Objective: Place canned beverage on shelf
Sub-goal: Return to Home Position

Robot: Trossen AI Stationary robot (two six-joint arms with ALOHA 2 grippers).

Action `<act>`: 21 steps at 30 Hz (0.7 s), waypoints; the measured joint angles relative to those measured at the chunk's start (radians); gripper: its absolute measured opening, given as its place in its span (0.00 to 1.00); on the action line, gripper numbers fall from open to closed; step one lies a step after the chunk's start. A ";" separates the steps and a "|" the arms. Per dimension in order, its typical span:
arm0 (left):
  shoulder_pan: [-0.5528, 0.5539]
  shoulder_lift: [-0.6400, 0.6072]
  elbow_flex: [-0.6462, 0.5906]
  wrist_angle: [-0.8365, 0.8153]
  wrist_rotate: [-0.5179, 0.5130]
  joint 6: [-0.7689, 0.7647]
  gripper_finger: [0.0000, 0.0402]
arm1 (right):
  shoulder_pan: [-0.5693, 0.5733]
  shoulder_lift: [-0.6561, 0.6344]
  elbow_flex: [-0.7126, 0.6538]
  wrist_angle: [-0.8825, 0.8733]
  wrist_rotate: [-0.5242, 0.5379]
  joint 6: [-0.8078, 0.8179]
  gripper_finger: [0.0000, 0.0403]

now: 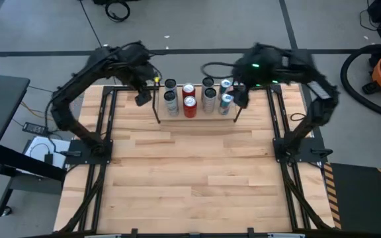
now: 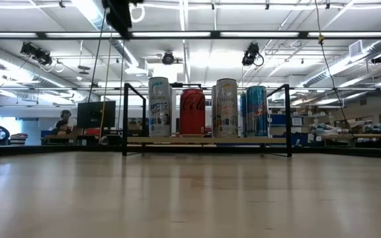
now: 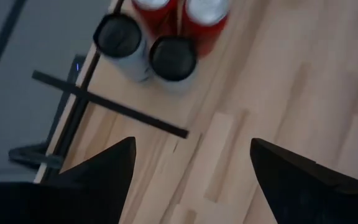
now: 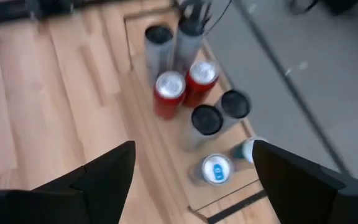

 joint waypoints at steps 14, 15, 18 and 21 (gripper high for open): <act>-0.129 -0.411 -0.164 0.196 0.013 -0.044 0.79 | 0.428 -0.332 -0.208 0.029 0.489 0.246 0.83; -0.137 -0.447 -0.208 0.218 0.013 -0.045 0.79 | 0.452 -0.358 -0.260 0.041 0.516 0.267 0.83; -0.146 -0.555 -0.351 0.293 0.012 -0.057 0.79 | 0.506 -0.436 -0.434 0.104 0.547 0.296 0.83; -0.149 -0.656 -0.504 0.369 0.012 -0.071 0.79 | 0.545 -0.513 -0.635 0.238 0.546 0.282 0.83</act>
